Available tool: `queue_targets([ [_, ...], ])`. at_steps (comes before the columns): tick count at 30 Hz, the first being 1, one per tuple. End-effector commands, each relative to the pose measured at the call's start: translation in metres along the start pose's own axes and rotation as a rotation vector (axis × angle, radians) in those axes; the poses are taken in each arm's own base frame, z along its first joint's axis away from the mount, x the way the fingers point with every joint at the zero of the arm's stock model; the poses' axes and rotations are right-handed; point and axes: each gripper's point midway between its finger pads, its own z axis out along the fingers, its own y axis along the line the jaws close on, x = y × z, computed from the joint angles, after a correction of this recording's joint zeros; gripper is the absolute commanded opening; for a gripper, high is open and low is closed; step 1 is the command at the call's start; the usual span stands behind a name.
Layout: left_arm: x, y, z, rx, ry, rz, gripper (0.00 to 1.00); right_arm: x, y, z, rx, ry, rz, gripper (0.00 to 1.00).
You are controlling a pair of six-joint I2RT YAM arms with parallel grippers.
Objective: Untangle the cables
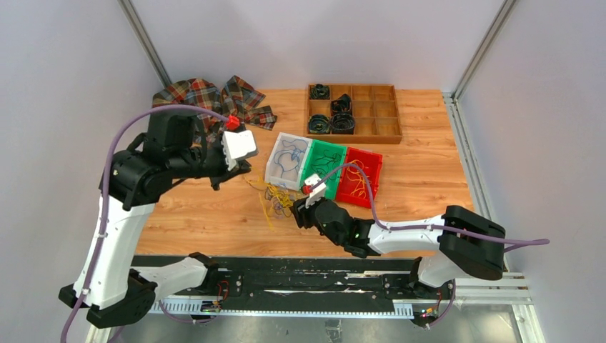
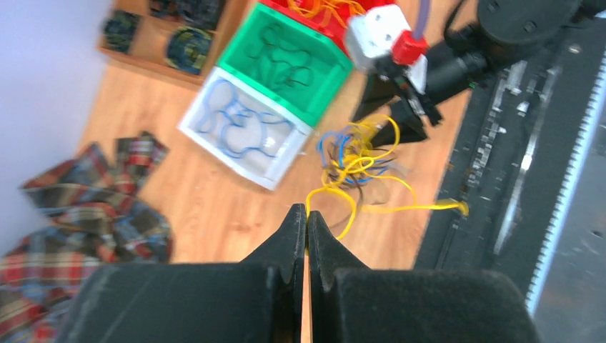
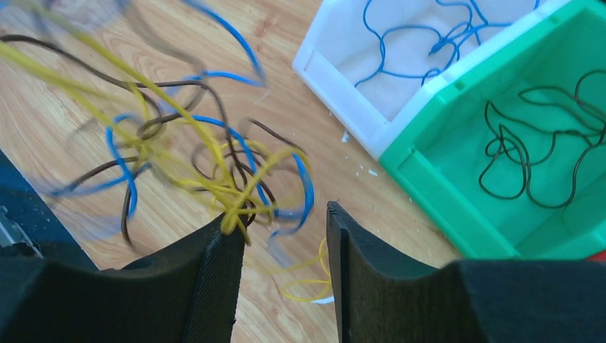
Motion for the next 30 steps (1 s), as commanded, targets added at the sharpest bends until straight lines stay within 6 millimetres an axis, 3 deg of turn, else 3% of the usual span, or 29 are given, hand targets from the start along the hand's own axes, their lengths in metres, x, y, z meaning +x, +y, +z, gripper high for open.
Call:
queue_targets([
  [1, -0.022, 0.033, -0.029, -0.191, -0.003, 0.107, 0.01, 0.034, -0.012, -0.005, 0.075, 0.118, 0.024, 0.42],
  [11, -0.078, 0.087, -0.087, -0.51, -0.065, 0.238, 0.01, 0.07, -0.021, -0.014, 0.14, 0.256, 0.064, 0.35],
  [16, -0.074, 0.083, -0.084, -0.494, -0.063, 0.254, 0.01, 0.063, -0.027, -0.02, 0.174, 0.273, 0.044, 0.34],
  [19, -0.057, 0.076, -0.072, -0.448, -0.03, 0.24, 0.0, 0.036, -0.023, -0.024, 0.133, 0.211, 0.032, 0.44],
  [25, -0.018, 0.049, -0.041, -0.306, 0.015, 0.197, 0.0, -0.046, 0.004, -0.025, -0.014, 0.053, -0.014, 0.66],
  [30, 0.0, 0.033, -0.027, -0.237, 0.028, 0.151, 0.0, -0.112, 0.03, -0.029, -0.135, -0.067, -0.046, 0.74],
])
